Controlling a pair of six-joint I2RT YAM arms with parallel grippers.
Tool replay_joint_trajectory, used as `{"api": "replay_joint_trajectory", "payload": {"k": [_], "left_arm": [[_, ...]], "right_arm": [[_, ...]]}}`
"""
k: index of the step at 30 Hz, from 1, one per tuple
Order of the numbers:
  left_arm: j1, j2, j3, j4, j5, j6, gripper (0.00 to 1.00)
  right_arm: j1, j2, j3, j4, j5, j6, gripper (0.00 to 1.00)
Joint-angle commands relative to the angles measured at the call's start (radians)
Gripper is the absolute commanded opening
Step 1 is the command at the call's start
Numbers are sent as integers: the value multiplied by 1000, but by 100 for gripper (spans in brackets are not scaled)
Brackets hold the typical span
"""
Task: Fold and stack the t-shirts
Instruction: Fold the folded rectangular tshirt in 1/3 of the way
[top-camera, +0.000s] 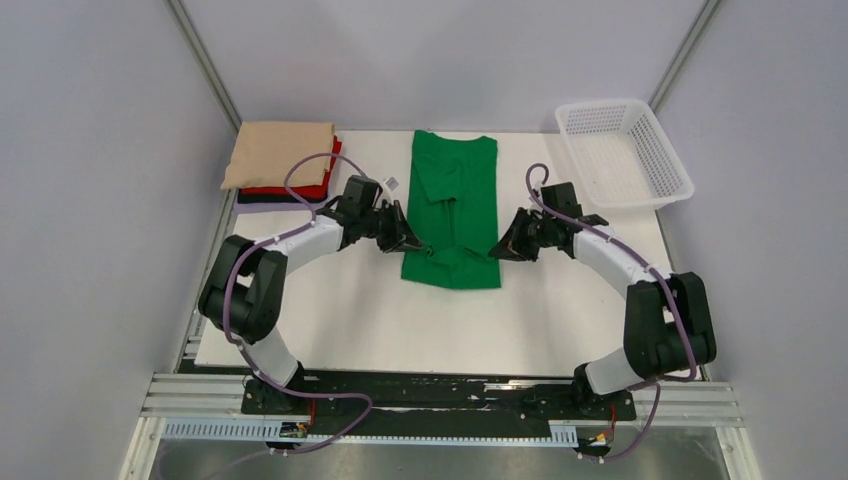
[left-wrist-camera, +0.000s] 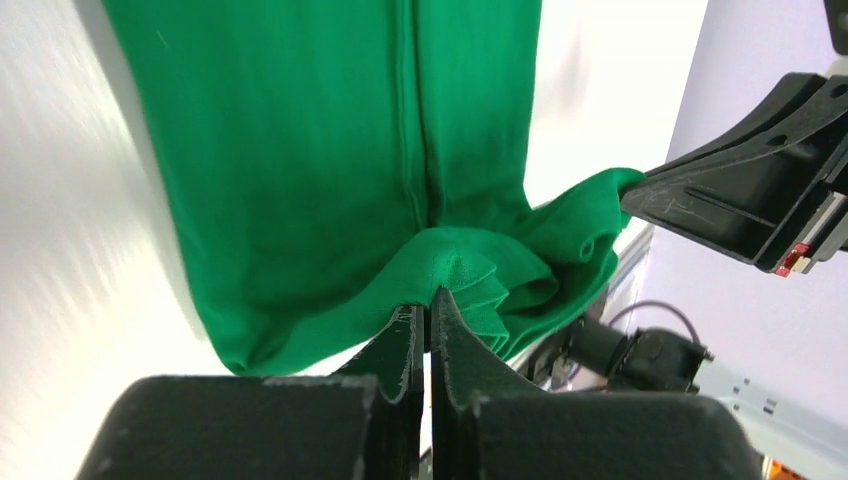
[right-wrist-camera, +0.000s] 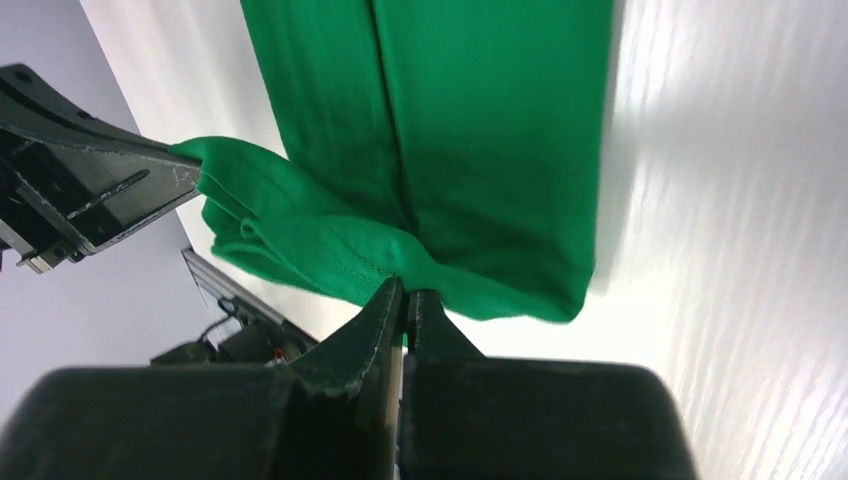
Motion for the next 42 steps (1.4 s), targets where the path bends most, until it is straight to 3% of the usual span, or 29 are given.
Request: {"api": "replay_joint_trajectory", "payload": {"k": [1,11,21,30,32,33,34,35,36,38,39,40,41,42], "left_arm": [[53,69,121,5,-15,32,0],[126,261,347,-44,-46,84,0],[140,383,510,-95,-61,145,0],[141,485,625,-103,-56,204,18],[141,507,659,-104,-59,213,28],[144,515,685,-104,-62,213,40],[145,528,697,-105,-63,210,60],[149,533,725,-106,-60,207,69],[150,535,738,-110,-51,205,87],[153,515,763,-116,-54,212,98],[153,503,766,-120,-62,223,99],[154,468,762,-130,-85,229,100],[154,448,743,-141,-116,241,100],[154,405,711,-147,-129,247,100]], "right_arm": [[-55,105,123,28,16,-36,0],[-106,305,374,28,40,-86,0],[-111,463,500,30,108,-118,1],[-130,559,572,59,123,-96,8],[-136,577,595,60,112,-95,16],[-139,585,606,60,108,-95,22],[-144,592,618,60,99,-93,31],[-148,595,626,59,87,-91,41],[-151,593,631,60,68,-90,51],[-153,569,626,60,61,-95,65],[-154,549,615,60,61,-99,72],[-153,525,600,60,62,-103,89],[-154,501,579,60,64,-108,99],[-153,471,541,60,64,-111,100]]}}
